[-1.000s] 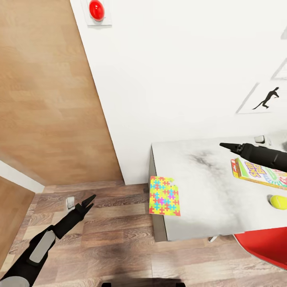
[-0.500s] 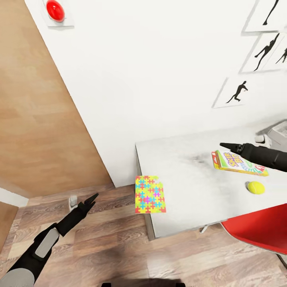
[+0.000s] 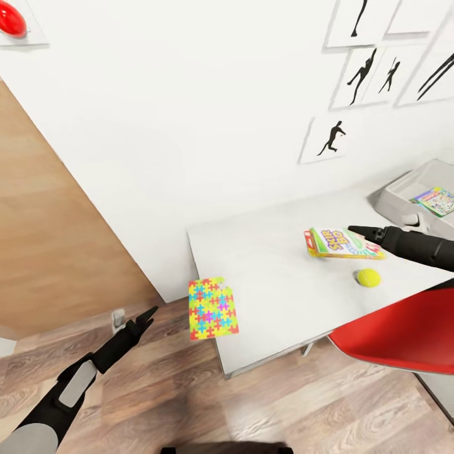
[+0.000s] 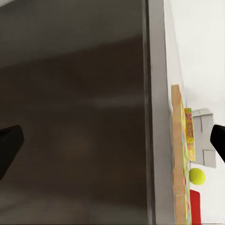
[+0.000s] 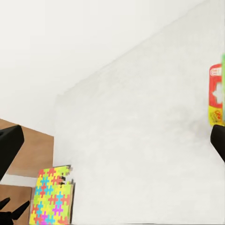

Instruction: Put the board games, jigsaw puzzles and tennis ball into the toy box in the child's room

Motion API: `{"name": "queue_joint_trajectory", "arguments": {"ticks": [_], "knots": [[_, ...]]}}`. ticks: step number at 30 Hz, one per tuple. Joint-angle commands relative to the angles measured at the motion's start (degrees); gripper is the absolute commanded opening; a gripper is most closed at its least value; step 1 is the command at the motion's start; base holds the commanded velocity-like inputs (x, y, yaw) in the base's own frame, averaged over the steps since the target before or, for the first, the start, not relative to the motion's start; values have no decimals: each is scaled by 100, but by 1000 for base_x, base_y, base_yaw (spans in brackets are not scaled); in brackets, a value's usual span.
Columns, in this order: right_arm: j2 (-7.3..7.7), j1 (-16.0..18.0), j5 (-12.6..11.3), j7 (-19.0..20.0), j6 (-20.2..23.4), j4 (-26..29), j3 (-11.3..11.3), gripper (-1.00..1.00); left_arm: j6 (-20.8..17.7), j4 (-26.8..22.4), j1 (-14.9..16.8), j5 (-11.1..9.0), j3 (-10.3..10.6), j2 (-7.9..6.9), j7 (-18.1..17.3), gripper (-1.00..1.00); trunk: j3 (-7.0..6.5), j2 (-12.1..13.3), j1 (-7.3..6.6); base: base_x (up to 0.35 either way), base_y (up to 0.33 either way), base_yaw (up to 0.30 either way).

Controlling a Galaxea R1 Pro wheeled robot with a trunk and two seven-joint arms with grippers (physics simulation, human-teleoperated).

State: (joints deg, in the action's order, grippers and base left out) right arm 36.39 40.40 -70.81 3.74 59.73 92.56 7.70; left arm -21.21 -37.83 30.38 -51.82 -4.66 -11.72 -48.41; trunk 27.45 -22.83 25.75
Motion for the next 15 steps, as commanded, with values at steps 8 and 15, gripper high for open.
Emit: {"name": "queue_joint_trajectory", "arguments": {"ticks": [8,15], "knots": [[0,8,40,39,27,-1,3,100,-50,2,3,-46,8,48,-16,100,8,-9,3,0,0,-110],[-6,7,46,38,27,-1,4,100,-50,3,7,-47,59,88,-18,100,8,-9,3,0,0,-49]]}}
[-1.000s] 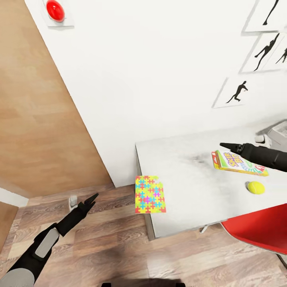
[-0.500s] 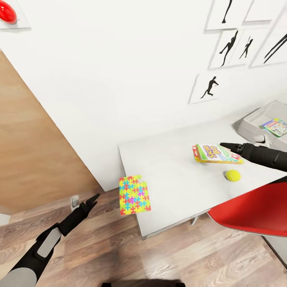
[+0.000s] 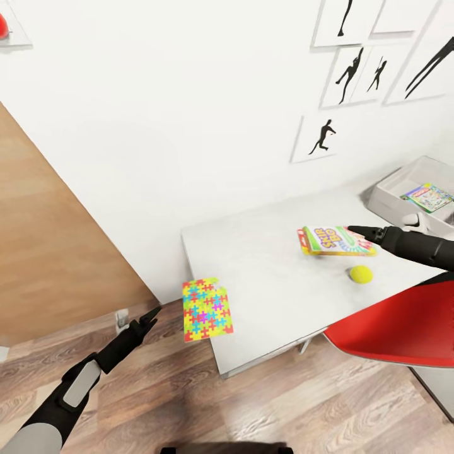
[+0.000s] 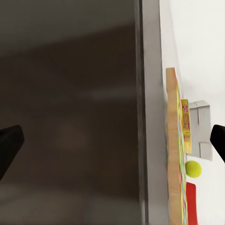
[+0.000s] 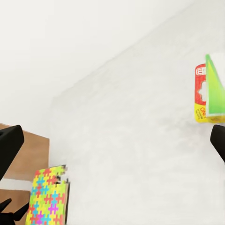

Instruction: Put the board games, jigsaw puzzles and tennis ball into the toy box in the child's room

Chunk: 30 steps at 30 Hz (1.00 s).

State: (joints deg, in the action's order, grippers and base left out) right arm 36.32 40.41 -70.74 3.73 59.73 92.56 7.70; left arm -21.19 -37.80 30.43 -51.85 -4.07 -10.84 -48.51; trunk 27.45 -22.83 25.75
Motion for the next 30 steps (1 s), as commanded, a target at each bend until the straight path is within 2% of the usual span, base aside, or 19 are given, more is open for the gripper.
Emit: {"name": "queue_joint_trajectory", "arguments": {"ticks": [1,12,30], "knots": [[0,5,40,38,27,-1,4,100,-52,0,5,-44,13,7,-9,100,8,-9,3,0,0,-114],[-2,5,43,36,27,-1,4,100,-65,-40,11,-55,61,40,-14,100,8,-9,3,0,0,-140],[-2,2,41,36,27,-1,4,100,-61,-102,-1,-59,73,46,-61,100,8,-9,3,1,0,-21]]}}
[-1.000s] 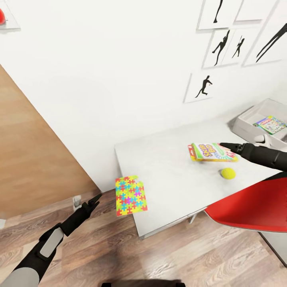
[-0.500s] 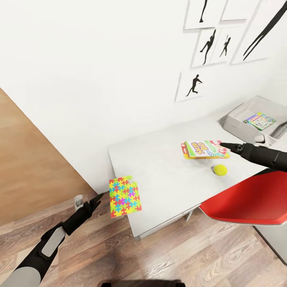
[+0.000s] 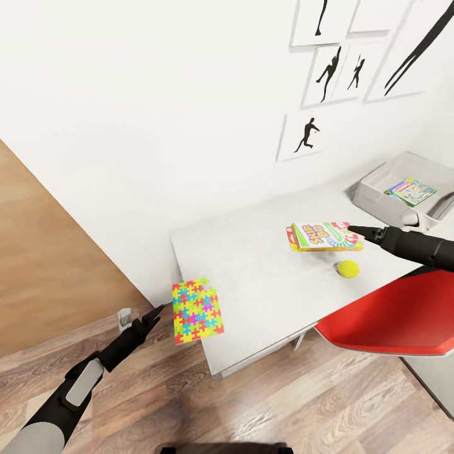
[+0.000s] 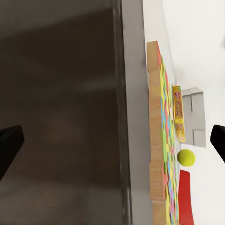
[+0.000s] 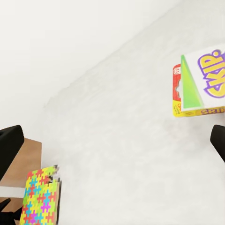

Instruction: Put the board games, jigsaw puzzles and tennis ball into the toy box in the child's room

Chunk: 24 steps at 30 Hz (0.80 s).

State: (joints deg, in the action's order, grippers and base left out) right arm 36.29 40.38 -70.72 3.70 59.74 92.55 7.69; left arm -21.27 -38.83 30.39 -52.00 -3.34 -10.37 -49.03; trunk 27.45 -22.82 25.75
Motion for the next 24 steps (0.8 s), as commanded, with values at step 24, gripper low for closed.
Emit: {"name": "queue_joint_trajectory", "arguments": {"ticks": [24], "knots": [[-30,3,36,37,26,0,-2,100,-52,6,-13,-47,0,-1,6,100,8,-9,3,30,0,-2]]}}
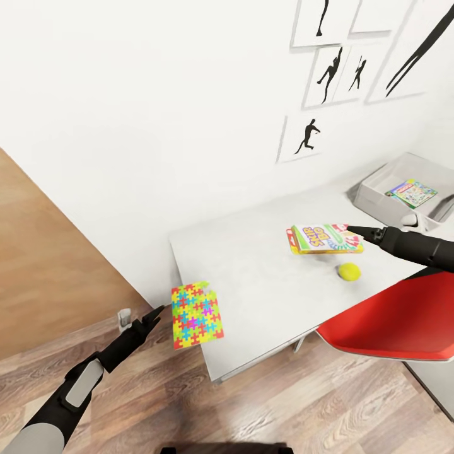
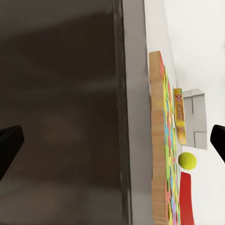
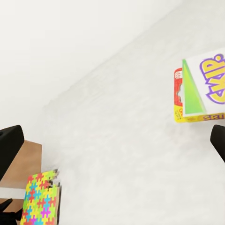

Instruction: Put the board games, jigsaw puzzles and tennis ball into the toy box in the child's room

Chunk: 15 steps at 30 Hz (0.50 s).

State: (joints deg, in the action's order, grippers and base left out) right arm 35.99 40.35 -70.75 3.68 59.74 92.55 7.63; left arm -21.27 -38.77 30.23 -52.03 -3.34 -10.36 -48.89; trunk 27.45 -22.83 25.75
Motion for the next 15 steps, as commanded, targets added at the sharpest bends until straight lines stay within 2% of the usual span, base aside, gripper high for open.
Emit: {"name": "queue_joint_trajectory", "arguments": {"ticks": [1,10,15], "knots": [[0,5,38,38,26,0,5,100,-53,1,2,-44,0,-1,-11,100,8,-9,3,3,0,-69],[-3,4,37,37,26,0,6,100,-58,7,1,-44,0,-1,-20,100,8,-9,3,1,0,-150],[-9,1,36,42,26,0,3,100,-64,9,1,-44,0,-1,-22,100,8,-9,3,0,0,-86]]}}
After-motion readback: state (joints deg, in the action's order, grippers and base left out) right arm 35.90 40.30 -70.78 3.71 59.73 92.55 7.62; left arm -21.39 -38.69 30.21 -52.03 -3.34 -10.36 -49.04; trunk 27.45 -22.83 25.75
